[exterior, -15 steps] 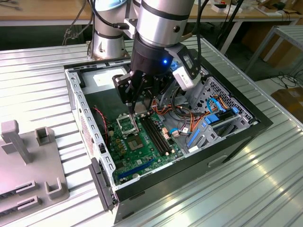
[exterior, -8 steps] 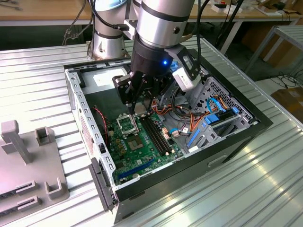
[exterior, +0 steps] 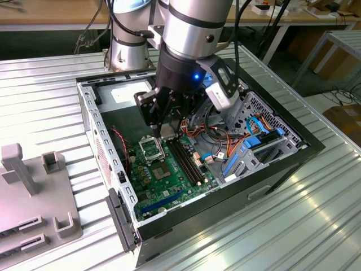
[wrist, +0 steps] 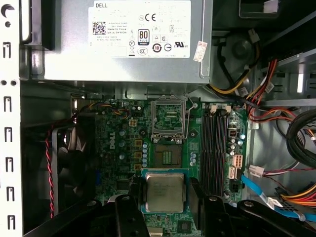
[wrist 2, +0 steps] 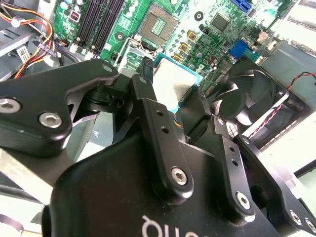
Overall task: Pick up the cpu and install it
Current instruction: 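Place the cpu into insertion slot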
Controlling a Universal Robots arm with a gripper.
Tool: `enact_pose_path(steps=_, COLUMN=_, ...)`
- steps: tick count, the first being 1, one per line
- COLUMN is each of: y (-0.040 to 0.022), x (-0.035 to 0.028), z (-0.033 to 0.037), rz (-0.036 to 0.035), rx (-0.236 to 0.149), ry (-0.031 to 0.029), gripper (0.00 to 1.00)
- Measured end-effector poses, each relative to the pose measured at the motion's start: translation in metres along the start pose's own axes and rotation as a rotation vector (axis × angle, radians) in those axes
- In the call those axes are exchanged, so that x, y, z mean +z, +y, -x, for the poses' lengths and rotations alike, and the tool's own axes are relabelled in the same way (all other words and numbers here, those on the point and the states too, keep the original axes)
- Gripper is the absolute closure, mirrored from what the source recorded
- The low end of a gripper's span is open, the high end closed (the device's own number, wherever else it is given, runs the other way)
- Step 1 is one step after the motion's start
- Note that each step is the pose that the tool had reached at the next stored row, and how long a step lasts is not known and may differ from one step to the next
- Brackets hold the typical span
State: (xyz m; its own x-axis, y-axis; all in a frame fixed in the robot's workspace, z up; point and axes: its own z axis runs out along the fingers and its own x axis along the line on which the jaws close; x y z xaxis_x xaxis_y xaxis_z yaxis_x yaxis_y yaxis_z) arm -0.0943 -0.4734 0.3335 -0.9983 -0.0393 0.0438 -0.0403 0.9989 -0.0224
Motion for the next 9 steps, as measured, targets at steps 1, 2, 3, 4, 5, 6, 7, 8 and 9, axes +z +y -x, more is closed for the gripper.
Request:
enact_pose_path(steps=1, y=0.0000, x=0.0006, z=0.0000, rz=0.0001, rx=0.000, ry=0.0000, gripper=0.53)
enact_pose_path(steps=2, y=0.0000, x=0.0009, z=0.0001, rz=0.0001, rx=0.000, ry=-0.0001, gripper=0.53)
enact_pose_path(steps=3, y=-0.0001, x=0.0014, z=0.0001, rz=0.0000, rx=0.000, ry=0.0000, gripper=0.53)
enact_pose_path(steps=4, y=-0.0001, x=0.0020, z=0.0001, rz=0.0000, rx=0.000, ry=0.0000, gripper=0.53)
enact_pose_path(steps=5, y=-0.0001, x=0.0029, z=0.0002, rz=0.0000, rx=0.000, ry=0.0000, gripper=0.53)
enact_pose_path(steps=6, y=0.0000, x=0.0042, z=0.0003, rz=0.0000, rx=0.000, ry=0.0000, gripper=0.53)
enact_pose_path(steps=7, y=0.0000, x=0.0049, z=0.0004, rz=0.0000, rx=0.000, ry=0.0000, gripper=0.53)
enact_pose_path(steps=8, y=0.0000, x=0.0057, z=0.0006, rz=0.0000, rx=0.000, ry=0.0000, gripper=0.53)
enact_pose_path(steps=9, y=0.0000, x=0.0064, z=0.0010, rz=0.0000, rx=0.000, ry=0.0001, gripper=0.53)
